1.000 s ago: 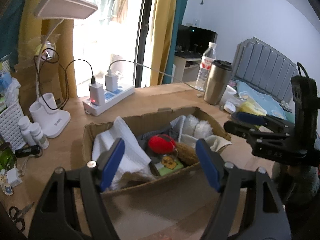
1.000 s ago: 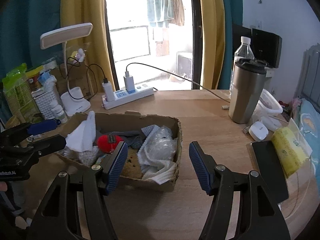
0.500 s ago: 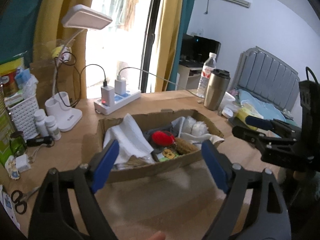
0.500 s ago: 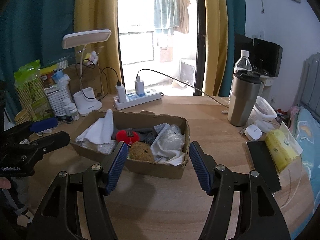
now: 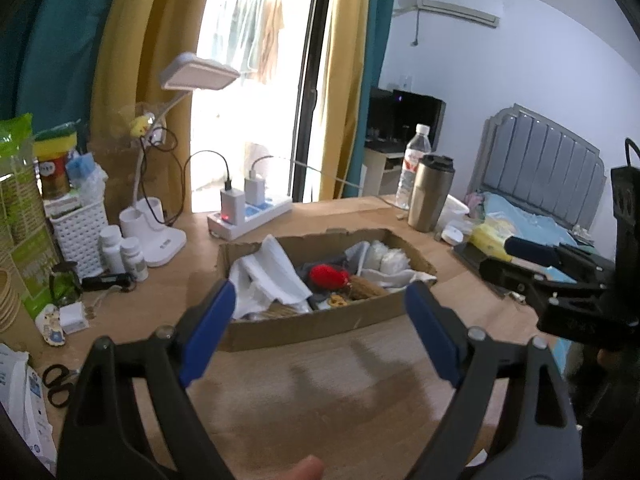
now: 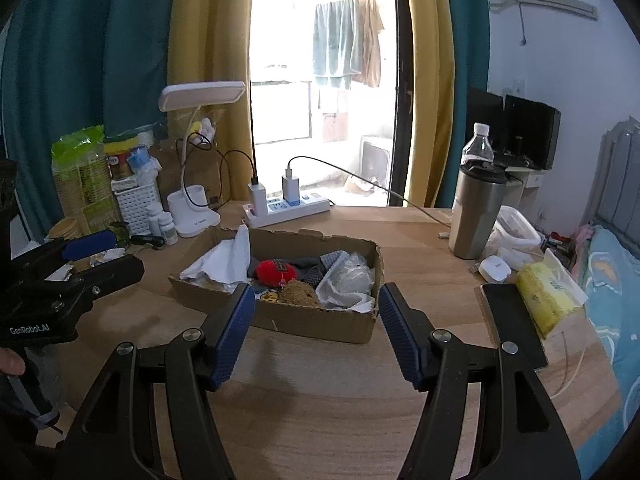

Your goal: Organize soft objects

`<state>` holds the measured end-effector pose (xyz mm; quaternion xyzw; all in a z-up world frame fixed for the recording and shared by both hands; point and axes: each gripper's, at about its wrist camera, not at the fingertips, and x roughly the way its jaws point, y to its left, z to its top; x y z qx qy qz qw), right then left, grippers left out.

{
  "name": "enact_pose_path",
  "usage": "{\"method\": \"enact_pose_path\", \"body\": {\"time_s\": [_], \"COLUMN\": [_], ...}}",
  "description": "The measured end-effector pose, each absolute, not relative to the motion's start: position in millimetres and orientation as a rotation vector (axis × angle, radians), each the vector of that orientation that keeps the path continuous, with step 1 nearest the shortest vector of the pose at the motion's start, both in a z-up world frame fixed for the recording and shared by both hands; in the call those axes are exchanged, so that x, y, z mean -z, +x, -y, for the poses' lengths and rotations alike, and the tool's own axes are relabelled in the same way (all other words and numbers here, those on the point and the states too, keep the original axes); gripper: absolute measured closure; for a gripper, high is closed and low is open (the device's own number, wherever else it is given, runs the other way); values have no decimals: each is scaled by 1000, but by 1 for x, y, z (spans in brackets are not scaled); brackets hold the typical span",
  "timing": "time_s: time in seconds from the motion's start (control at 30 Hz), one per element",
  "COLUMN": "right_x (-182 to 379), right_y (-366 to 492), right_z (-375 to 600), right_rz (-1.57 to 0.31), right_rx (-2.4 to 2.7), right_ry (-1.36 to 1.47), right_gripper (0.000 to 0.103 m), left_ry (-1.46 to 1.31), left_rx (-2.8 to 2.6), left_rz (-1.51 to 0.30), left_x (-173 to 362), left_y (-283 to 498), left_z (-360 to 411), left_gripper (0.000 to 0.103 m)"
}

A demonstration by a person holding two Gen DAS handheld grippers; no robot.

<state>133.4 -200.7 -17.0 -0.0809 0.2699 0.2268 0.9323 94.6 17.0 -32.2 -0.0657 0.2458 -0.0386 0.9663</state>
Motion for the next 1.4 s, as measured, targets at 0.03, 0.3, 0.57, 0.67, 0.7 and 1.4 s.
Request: {"method": "enact_pose_path", "body": {"time_s": [0.03, 0.3, 0.57, 0.67, 0.7, 1.4], "right_x": [15, -1, -17, -26, -29, -49], "right_y": [130, 104, 84, 77, 75, 57], "right_z": [202, 212, 219, 223, 224, 233], "right_rz": [-546, -485, -424, -395, -387, -318], "right_rx": [-462, -446, -426, -416, -414, -397], "right_ry": [-164, -146, -141, -137, -135, -116], "right_gripper": [35, 35, 35, 35, 35, 22], "left_ry": [-130, -112, -92, -88, -83, -36], "left_rx": [77, 77, 49, 37, 33, 11], "left_rz": [-488, -439, -390, -372, -364, -252], "left_x": [30, 14, -4, -11, -14, -46], "left_y": [91, 67, 47, 42, 40, 20], "left_z": [-16, -10, -5, -5, -4, 6], "left_gripper": [15, 14, 14, 14, 14, 1]}}
